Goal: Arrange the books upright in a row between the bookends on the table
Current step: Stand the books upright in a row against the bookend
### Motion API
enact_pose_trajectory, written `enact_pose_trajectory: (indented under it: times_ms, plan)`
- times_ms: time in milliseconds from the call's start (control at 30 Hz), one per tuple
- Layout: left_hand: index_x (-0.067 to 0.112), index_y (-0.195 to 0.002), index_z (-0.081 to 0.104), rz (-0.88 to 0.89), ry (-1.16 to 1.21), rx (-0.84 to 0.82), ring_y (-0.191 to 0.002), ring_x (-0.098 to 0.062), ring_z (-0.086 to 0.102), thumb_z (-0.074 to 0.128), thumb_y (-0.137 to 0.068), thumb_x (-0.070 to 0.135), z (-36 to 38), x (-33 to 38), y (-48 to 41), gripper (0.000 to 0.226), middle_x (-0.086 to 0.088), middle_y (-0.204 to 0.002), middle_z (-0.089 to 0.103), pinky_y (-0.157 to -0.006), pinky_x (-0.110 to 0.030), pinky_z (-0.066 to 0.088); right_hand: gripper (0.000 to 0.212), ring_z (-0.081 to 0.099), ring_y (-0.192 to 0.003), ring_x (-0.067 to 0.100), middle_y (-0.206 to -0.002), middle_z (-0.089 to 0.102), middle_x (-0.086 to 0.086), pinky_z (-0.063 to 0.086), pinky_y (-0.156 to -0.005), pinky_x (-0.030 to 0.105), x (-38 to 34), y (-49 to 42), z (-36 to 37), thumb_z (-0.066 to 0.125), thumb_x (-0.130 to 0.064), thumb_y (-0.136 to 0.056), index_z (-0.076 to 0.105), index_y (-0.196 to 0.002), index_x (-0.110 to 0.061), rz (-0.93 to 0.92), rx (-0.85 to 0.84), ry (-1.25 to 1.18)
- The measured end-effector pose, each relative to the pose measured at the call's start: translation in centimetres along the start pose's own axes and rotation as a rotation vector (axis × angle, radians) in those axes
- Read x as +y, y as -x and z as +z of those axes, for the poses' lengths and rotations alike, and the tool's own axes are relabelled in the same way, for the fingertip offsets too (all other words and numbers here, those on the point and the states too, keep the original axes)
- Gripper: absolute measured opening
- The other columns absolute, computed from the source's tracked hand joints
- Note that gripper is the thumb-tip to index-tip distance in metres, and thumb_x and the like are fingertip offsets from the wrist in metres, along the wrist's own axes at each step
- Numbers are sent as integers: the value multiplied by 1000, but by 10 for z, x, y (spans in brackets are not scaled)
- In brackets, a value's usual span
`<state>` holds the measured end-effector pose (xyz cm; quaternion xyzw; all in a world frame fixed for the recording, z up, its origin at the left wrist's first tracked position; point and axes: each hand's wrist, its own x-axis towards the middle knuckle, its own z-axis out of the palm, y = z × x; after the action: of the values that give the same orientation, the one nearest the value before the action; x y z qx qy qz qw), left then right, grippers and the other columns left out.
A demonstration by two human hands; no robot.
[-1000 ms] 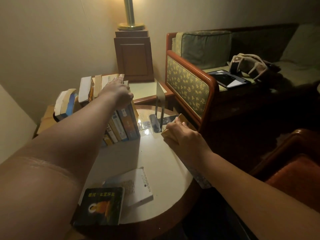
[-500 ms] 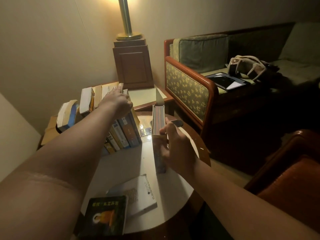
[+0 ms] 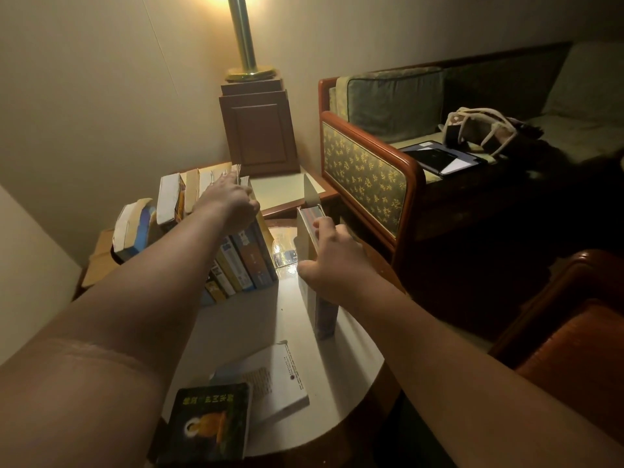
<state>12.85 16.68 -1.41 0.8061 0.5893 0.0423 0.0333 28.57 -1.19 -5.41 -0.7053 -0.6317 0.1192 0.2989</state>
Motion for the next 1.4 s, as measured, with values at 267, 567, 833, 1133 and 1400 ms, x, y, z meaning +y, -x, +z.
enact_pose_trajectory:
  times_ms: [267,567,833,1133,1400]
  plan:
    - [23,-150,46,15,7,1,-156,-28,6,40,-105,36,-3,4,6,47,-9,-169,7,-123,-44,15,63,64,-106,24,-134,57,13,53,-76,23,4,-2,5,59,-24,-99,36,-158,-20,-121,7,90]
    - [22,-148,49,41,-12,0,-155,-30,7,43,-102,39,-1,-1,-1,49,-11,-169,7,-123,-45,17,59,64,-107,27,-128,57,13,49,-76,25,-1,-49,19,57,-22,-100,40,-156,-16,-137,47,8]
    - [23,-144,54,44,-9,13,-156,-28,8,47,-101,40,0,-2,-5,46,-8,-169,8,-122,-45,17,57,61,-100,21,-118,59,10,43,-65,18,-16,-119,46,60,-16,-96,46,-151,-16,-148,-28,-88]
    - [22,-140,57,37,32,35,-156,-28,9,44,-101,35,5,-7,-11,43,-8,-169,11,-123,-47,18,82,47,-140,31,-153,48,15,52,-102,39,4,-142,60,78,-21,-87,36,-157,-14,-71,-218,-694]
    - [41,-155,33,51,42,19,-155,-27,9,41,-104,39,3,-7,-7,51,-5,-169,9,-122,-49,22,59,44,-142,27,-152,49,1,39,-114,55,28,-104,115,23,-66,-104,36,-153,-39,230,-372,-1090]
